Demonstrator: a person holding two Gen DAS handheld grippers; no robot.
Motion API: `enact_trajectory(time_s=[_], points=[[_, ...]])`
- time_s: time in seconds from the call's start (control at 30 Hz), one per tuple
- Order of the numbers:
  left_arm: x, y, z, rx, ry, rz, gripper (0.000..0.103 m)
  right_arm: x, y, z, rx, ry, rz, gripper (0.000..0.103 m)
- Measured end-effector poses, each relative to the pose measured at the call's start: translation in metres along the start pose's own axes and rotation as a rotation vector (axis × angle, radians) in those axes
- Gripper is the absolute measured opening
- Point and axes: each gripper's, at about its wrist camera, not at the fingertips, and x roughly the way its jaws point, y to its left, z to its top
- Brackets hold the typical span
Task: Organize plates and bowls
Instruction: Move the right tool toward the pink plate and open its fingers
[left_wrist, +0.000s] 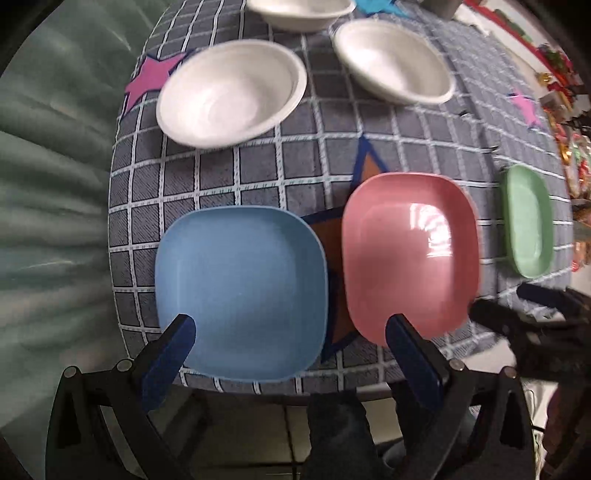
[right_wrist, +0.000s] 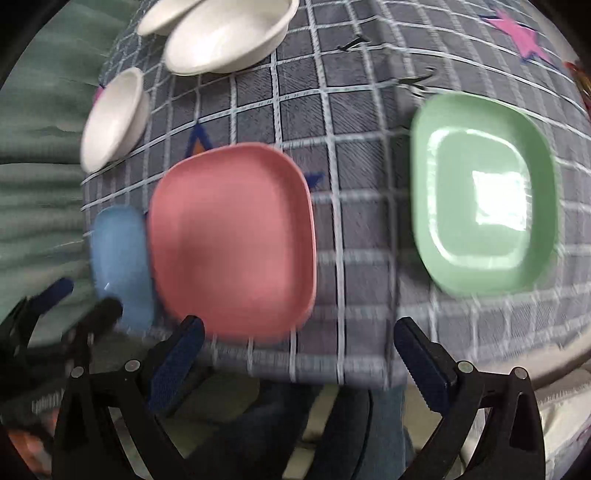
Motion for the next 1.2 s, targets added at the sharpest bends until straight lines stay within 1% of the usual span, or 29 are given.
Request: enact_trajectory(time_s=[0.07, 0.13, 0.17, 0.2, 0.23, 0.27, 0.33, 0.37, 0.43, 0.5, 0.57, 0.67, 0.73, 0.83, 0.9, 0.97, 1.03, 1.1, 1.17, 1.2], points=[[0.007, -0.002, 0.003, -0.007, -0.006, 0.023, 0.103, 0.017, -0.002, 0.013, 0.001, -0.011, -0.014, 0.103], [0.011, -0.002, 0.006, -0.023, -0.014, 0.041, 0.103, 0.032, -0.006, 0.024, 0.018, -0.007, 0.008, 0.103], [0.013, -0.003, 0.007, -0.033, -0.012, 0.043, 0.103, 0.033, -0.007, 0.027, 0.019, -0.011, 0.001, 0.103], [0.016, -0.005, 0.010, -0.045, -0.002, 0.037, 0.103, 0.030, -0.003, 0.031, -0.003, -0.048, -0.016, 0.103], [0.019, -0.007, 0.013, -0.049, 0.000, 0.031, 0.103, 0.030, 0.001, 0.034, -0.037, -0.054, -0.031, 0.103], [0.021, -0.011, 0.015, -0.047, 0.000, 0.033, 0.103, 0.030, 0.002, 0.037, -0.057, -0.050, -0.059, 0.103], [0.023, -0.024, 0.019, -0.031, -0.005, 0.044, 0.103, 0.031, 0.001, 0.039, -0.079, -0.033, -0.144, 0.103], [0.022, -0.032, 0.021, -0.022, -0.001, 0.044, 0.103, 0.031, -0.002, 0.039, -0.081, -0.027, -0.162, 0.103], [0.023, -0.048, 0.024, 0.003, 0.003, 0.046, 0.103, 0.030, -0.017, 0.038, -0.072, -0.033, -0.191, 0.103], [0.023, -0.064, 0.025, 0.023, 0.002, 0.056, 0.103, 0.028, -0.035, 0.036, -0.059, -0.020, -0.216, 0.103], [0.023, -0.081, 0.027, 0.038, 0.010, 0.042, 0.103, 0.028, -0.053, 0.036, -0.030, -0.017, -0.187, 0.103], [0.021, -0.105, 0.030, 0.059, 0.010, 0.024, 0.103, 0.020, -0.078, 0.034, -0.014, -0.023, -0.214, 0.103], [0.015, -0.120, 0.030, 0.080, 0.011, 0.022, 0.103, 0.018, -0.094, 0.033, 0.004, -0.013, -0.206, 0.103], [0.007, -0.131, 0.034, 0.083, 0.009, 0.016, 0.103, 0.015, -0.111, 0.033, 0.024, -0.004, -0.192, 0.103], [0.007, -0.134, 0.039, 0.080, 0.007, 0.029, 0.103, 0.012, -0.120, 0.035, 0.023, -0.012, -0.173, 0.103], [0.011, -0.140, 0.045, 0.099, 0.024, 0.034, 0.102, 0.005, -0.127, 0.041, -0.001, -0.023, -0.147, 0.103], [0.014, -0.146, 0.046, 0.104, 0.010, 0.019, 0.101, -0.006, -0.123, 0.045, -0.031, -0.018, -0.142, 0.103], [0.010, -0.152, 0.041, 0.115, -0.001, 0.035, 0.100, -0.011, -0.120, 0.045, -0.027, -0.019, -0.135, 0.103], [0.005, -0.155, 0.039, 0.110, 0.001, 0.030, 0.100, -0.013, -0.122, 0.046, -0.011, -0.011, -0.111, 0.103], [0.002, -0.151, 0.050, 0.110, -0.001, 0.015, 0.100, -0.014, -0.121, 0.047, -0.007, -0.010, -0.113, 0.103]])
